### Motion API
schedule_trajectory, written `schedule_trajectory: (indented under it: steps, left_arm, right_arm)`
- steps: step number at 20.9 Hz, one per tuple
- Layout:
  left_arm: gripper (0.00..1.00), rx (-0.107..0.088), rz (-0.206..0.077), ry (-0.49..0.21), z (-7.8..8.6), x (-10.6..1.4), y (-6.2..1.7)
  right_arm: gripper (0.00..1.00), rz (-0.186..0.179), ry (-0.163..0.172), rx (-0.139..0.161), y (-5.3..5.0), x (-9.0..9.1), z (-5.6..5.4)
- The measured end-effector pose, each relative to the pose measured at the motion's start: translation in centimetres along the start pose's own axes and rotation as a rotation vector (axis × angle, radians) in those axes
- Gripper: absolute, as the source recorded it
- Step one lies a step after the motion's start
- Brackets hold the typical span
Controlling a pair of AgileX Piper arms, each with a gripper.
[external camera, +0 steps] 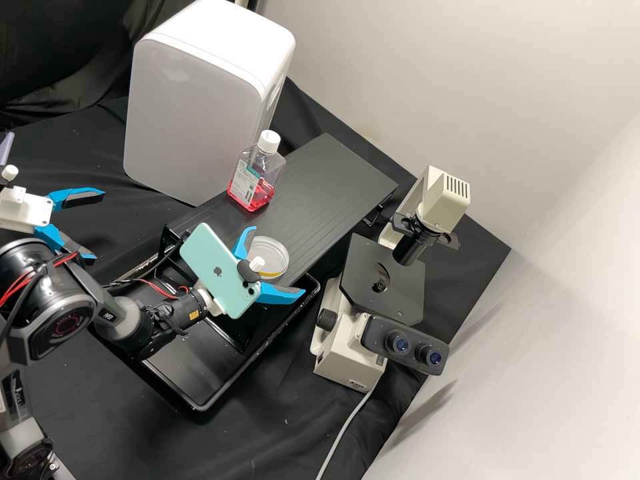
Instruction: Remove the lid from the petri dish
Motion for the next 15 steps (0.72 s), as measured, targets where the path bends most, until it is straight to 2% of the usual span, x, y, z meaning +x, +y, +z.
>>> schedule_trajectory:
  steps: [6, 12, 15]
  left_arm:
    - [1.00, 0.000, 0.000, 0.000, 0.0, 0.0, 0.00]
    - [1.00, 0.000, 0.000, 0.000, 0.0, 0.0, 0.00]
    - [1.00, -0.001, 0.000, 0.002, 0.0, 0.0, 0.00]
  right_arm:
    - [1.00, -0.009, 0.009, 0.000, -0.2, 0.0, -0.2]
    - [1.00, -0.029, 0.045, 0.000, -0.8, -0.2, -1.3]
    - [1.00, -0.048, 0.064, -0.036, -1.4, -0.3, -1.8]
